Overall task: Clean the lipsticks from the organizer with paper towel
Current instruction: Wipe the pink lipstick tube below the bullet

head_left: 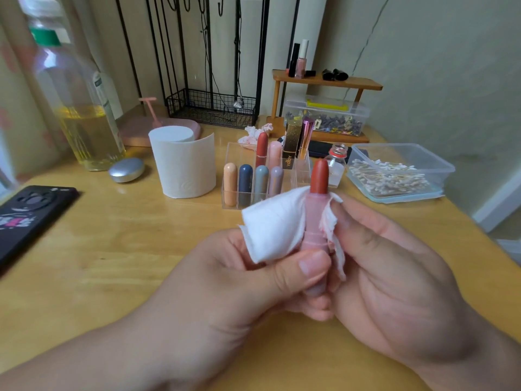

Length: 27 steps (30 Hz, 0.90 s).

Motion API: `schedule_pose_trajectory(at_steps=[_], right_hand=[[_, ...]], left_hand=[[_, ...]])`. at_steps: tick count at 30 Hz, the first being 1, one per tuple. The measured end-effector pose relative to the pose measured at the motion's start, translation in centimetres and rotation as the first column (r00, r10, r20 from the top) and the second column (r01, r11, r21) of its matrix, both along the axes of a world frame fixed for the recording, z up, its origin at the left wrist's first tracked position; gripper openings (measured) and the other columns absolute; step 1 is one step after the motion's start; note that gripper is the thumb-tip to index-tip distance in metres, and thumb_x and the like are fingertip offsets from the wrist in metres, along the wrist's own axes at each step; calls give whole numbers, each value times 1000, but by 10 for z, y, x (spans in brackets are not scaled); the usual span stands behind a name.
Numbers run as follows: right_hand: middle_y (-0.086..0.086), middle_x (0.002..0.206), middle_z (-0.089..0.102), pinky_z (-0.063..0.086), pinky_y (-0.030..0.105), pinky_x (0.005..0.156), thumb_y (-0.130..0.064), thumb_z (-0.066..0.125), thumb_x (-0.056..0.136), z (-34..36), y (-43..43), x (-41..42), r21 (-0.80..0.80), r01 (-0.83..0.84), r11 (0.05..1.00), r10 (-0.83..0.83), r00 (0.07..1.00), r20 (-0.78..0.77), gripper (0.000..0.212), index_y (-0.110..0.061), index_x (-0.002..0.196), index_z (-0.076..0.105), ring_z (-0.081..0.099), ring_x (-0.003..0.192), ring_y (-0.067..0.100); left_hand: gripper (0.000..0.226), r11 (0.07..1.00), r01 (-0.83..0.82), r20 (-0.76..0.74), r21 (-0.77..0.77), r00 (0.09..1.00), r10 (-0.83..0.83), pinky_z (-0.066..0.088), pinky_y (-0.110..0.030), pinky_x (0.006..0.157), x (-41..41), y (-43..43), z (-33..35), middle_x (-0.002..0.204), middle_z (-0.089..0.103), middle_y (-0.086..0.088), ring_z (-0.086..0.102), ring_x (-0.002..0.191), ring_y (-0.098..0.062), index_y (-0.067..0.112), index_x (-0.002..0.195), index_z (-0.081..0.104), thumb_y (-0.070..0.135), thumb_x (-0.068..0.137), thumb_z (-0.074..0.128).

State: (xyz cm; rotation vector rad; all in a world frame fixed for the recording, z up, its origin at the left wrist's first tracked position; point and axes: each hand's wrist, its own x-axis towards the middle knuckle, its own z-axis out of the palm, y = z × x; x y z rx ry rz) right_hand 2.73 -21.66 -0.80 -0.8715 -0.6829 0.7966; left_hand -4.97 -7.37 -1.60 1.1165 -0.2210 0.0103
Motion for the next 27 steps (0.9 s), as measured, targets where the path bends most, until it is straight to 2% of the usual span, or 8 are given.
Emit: schedule_pose_trajectory(at_steps=[5, 10, 14, 16, 17, 21, 24, 27], right_hand=[[20, 89, 44, 31, 37, 50, -27, 61, 94, 0, 2, -3, 12, -27, 1000, 27, 1000, -3, 39, -1, 123, 58, 43, 63, 24], [30, 99, 46, 24, 39, 49, -26, 61, 94, 4, -4, -4, 1, -44, 999, 44, 999, -2, 41, 4, 122, 54, 41, 69, 29], [49, 100, 44, 28, 40, 53, -26, 67, 90, 7, -9, 0, 2, 9, 1000, -9, 1000, -5, 46, 3, 124, 57, 40, 78, 44], [39, 112, 51, 33, 50, 68, -25, 65, 91, 5, -8, 0, -4, 4, 1000, -4, 1000, -7, 45, 1, 127, 57, 44, 96, 50], [36, 115, 51, 28, 53, 72, -25, 66, 90, 4, -8, 0, -17, 2, 1000, -2, 1000, -13, 48, 2, 128, 56, 41, 99, 51], [25, 94, 43, 23, 41, 51, -27, 67, 89, 3, -6, 1, -24, -10, 1000, 10, 1000, -5, 43, 0, 121, 58, 31, 59, 29], [22, 85, 47, 28, 40, 50, -26, 62, 92, 3, -4, -1, 8, -32, 999, 32, 999, -6, 38, 1, 118, 58, 41, 61, 24], [23, 94, 54, 34, 42, 53, -24, 56, 96, 3, -2, -2, 23, -28, 999, 28, 1000, 2, 42, 7, 123, 54, 45, 70, 30]], left_hand=[[33, 985, -78, 74, 152, 995, 68, 55, -35, 69, 0, -2, 1, 84, 64, -4, 59, 73, -24, 16, 114, 68, 13, 82, 73], [24, 995, 104, -26, 1, 994, -104, 57, -36, 78, 0, 1, 0, 84, 66, -2, 63, 70, -15, 15, 108, 72, 10, 85, 68], [16, 974, 203, -39, -96, 977, -208, 55, -34, 85, 0, 4, -1, 90, 66, -8, 65, 85, -17, 5, 101, 73, 6, 89, 61], [18, 979, 196, -22, -52, 980, -197, 53, -31, 86, 1, 3, -1, 90, 67, -3, 63, 88, -15, 10, 101, 73, 6, 90, 60], [19, 984, 178, -23, -22, 984, -178, 53, -32, 85, 1, 3, -2, 90, 67, -2, 63, 88, -16, 11, 104, 73, 7, 90, 61], [14, 993, 94, -33, 67, 995, -92, 56, -33, 79, 2, 4, -4, 87, 69, -12, 67, 85, -26, 8, 98, 74, 11, 85, 68], [6, 990, 28, 11, 135, 999, -30, 55, -34, 72, 1, 3, -3, 78, 66, -10, 64, 75, -28, 11, 87, 73, 12, 81, 73], [11, 986, -18, 60, 169, 998, 8, 53, -36, 68, 3, 3, -3, 77, 61, -11, 57, 73, -30, 5, 90, 69, 9, 81, 74]])
